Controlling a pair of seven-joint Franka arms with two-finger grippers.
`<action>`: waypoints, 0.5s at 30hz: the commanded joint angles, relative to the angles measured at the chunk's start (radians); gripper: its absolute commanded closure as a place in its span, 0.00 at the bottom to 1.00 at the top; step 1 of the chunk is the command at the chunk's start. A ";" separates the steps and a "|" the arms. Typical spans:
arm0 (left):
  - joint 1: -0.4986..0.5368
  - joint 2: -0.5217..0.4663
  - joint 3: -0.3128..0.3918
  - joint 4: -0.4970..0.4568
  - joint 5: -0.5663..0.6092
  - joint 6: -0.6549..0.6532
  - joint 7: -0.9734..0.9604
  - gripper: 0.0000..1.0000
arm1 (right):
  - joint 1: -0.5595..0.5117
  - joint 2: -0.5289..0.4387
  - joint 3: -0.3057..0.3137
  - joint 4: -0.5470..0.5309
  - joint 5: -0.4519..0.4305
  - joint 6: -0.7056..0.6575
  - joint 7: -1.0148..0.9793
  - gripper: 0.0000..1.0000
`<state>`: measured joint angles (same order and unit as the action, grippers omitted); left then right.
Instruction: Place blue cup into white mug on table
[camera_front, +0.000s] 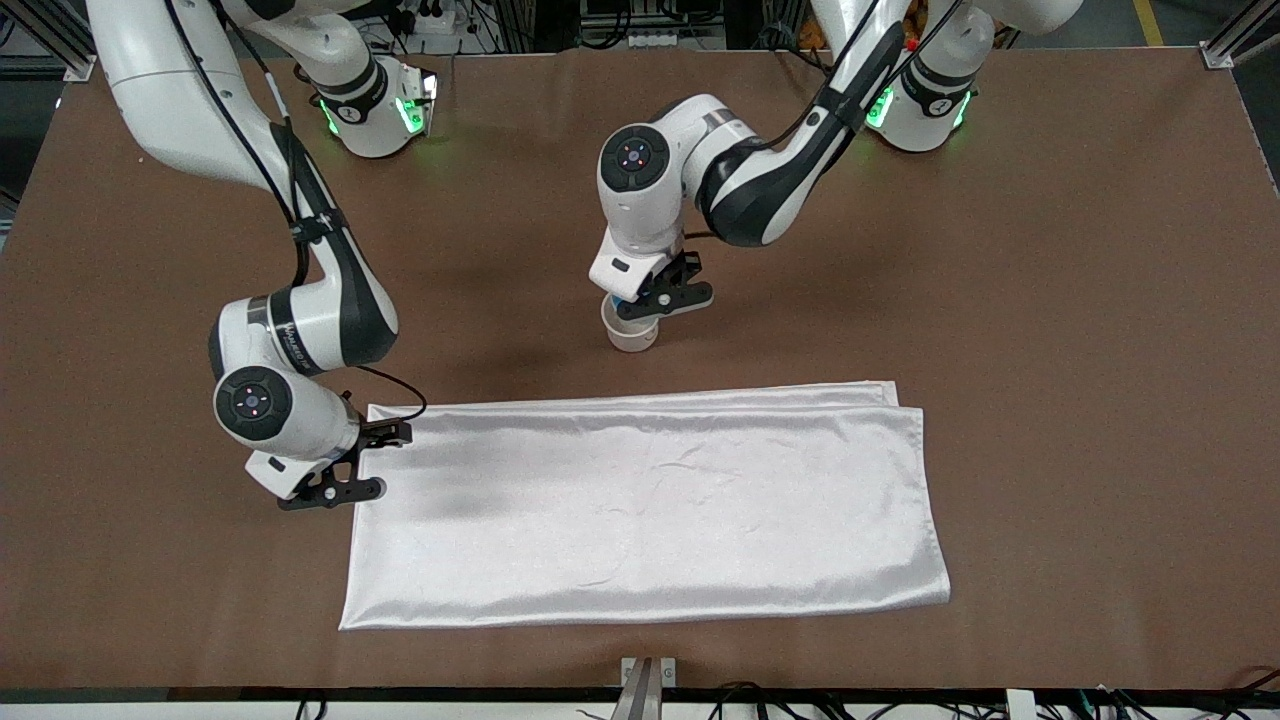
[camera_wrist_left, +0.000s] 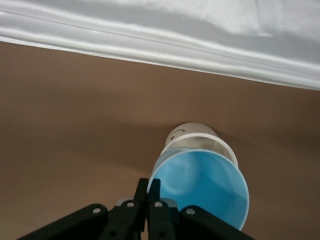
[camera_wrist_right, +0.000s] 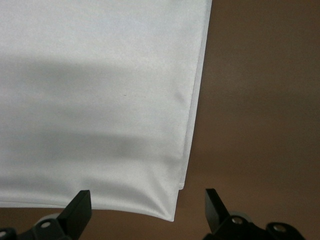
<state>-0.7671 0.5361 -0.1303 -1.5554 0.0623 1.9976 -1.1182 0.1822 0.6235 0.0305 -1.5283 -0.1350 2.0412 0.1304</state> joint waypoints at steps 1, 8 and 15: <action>-0.015 0.013 0.005 0.006 0.018 -0.002 -0.035 1.00 | -0.003 -0.027 0.005 -0.009 0.023 -0.015 -0.011 0.00; -0.020 0.036 0.005 0.008 0.018 0.055 -0.035 1.00 | -0.009 -0.134 0.008 -0.061 0.025 -0.053 -0.011 0.00; -0.020 0.050 0.005 0.008 0.018 0.098 -0.022 0.43 | -0.059 -0.278 0.026 -0.092 0.025 -0.124 -0.021 0.00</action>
<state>-0.7813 0.5749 -0.1287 -1.5553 0.0623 2.0694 -1.1259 0.1726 0.4940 0.0321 -1.5377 -0.1347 1.9486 0.1304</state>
